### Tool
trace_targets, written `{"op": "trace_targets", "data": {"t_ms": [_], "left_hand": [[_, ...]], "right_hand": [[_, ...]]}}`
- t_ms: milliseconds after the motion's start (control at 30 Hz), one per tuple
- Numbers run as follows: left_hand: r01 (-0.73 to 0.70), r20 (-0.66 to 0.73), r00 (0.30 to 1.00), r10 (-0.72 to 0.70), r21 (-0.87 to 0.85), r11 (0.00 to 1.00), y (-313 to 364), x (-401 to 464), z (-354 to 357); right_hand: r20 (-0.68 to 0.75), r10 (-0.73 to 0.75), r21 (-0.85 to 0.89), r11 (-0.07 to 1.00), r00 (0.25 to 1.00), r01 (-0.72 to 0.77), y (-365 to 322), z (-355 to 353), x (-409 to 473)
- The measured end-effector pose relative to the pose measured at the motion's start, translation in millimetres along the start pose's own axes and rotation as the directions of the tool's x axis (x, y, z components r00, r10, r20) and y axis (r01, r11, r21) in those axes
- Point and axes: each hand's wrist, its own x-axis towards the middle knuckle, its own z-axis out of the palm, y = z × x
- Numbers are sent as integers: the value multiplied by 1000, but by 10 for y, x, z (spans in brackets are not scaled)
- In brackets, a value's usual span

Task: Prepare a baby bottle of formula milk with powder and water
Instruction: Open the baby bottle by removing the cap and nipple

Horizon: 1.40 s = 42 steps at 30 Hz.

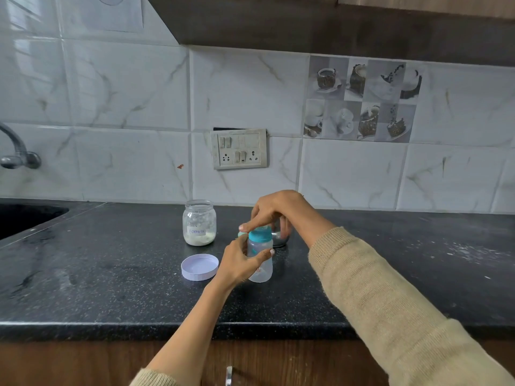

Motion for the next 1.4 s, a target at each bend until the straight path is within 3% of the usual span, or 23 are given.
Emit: {"op": "trace_targets", "data": {"t_ms": [233, 433, 567, 667, 800, 900, 1033, 1200, 1400], "left_hand": [[24, 13, 1000, -24, 12, 1000, -29, 5, 11], [30, 14, 999, -31, 16, 999, -21, 2, 8], [52, 18, 998, -53, 26, 998, -27, 0, 0], [60, 24, 998, -60, 15, 998, -42, 3, 0], [70, 24, 997, -70, -3, 998, -36, -19, 2], [81, 18, 997, -80, -25, 996, -40, -36, 11], [89, 17, 996, -89, -65, 994, -27, -59, 13], [83, 28, 996, -81, -74, 994, -2, -61, 12], [78, 25, 997, -76, -92, 993, 19, -80, 9]], "right_hand": [[45, -193, 100, 977, 980, 188, 23, -9, 75], [-16, -84, -1, 996, 996, 84, 12, 11, 25], [11, -142, 138, 981, 990, 139, 31, -22, 94], [-45, -212, 213, 953, 976, 217, 122, -87, 61], [-293, -193, 452, 835, 936, 314, 434, -28, -69], [-433, -97, 676, 623, 896, 393, 705, 242, -206], [-502, 56, 799, 413, 863, 437, 1028, 803, -366], [-411, 119, 844, 423, 904, 328, 1340, 1394, -447], [-356, 112, 852, 446, 928, 274, 1482, 1616, -467]]}}
